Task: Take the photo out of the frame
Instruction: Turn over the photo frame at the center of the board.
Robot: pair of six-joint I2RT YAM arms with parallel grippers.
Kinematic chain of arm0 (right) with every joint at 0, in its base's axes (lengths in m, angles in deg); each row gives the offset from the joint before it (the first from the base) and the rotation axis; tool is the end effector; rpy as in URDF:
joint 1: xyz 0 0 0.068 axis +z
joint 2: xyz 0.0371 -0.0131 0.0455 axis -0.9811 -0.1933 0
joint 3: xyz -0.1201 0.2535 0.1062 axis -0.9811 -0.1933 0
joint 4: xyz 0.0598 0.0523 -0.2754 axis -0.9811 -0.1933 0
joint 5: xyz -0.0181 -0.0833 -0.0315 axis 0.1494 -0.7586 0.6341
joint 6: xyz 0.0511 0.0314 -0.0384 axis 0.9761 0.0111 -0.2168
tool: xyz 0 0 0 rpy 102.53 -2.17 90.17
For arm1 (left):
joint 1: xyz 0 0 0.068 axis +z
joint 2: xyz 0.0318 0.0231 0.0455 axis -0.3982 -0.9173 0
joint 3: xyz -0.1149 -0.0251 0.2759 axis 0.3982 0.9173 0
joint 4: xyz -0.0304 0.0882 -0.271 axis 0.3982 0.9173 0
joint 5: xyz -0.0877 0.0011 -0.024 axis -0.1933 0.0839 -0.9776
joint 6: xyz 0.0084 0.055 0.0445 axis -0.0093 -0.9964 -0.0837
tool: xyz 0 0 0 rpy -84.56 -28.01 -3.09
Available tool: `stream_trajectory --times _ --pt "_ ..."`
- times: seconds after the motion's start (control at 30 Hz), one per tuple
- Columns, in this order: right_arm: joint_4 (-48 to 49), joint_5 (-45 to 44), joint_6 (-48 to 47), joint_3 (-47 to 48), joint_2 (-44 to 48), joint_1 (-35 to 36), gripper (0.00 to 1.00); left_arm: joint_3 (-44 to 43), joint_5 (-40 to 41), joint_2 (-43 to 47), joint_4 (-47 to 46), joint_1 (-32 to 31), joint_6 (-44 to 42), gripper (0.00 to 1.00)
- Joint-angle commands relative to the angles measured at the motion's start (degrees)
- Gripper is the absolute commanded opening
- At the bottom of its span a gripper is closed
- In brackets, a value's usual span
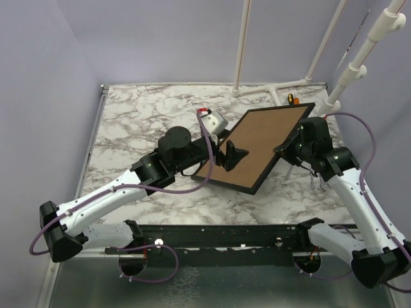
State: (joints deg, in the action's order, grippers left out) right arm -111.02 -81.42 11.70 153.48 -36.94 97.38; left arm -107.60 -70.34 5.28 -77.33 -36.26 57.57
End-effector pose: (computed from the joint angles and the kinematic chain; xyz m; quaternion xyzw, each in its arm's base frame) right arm 0.2147 0.0636 0.3557 0.3087 0.8694 0.1765 0.3431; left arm 0.1510 -0.2664 0.4222 0.3401 0.6335 -0.4010 0.5677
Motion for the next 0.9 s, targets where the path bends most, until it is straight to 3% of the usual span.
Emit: stream_trajectory --times 0.0,0.27,0.53,0.7,0.87 --pt "10.9 7.2 -2.9 -4.8 2.4 0.3 0.13 -1.6 -3.2 1.5 4.7 8.6 10.9 0.88" --pt "21.9 17.6 -6.7 -12.8 1.4 0.3 0.09 4.3 -5.4 1.8 4.6 23.3 25.0 0.93" --pt "30.2 25.1 -9.9 -18.1 -3.2 0.3 0.09 10.0 -6.1 0.4 4.5 33.6 29.8 0.94" --pt "38.7 28.2 -10.7 -24.0 -4.2 0.3 0.09 14.2 -3.9 0.0 4.3 38.3 31.0 0.94" --pt "44.0 27.4 -12.1 -27.7 -5.5 0.3 0.09 18.6 1.0 0.6 3.4 38.9 30.5 0.94"
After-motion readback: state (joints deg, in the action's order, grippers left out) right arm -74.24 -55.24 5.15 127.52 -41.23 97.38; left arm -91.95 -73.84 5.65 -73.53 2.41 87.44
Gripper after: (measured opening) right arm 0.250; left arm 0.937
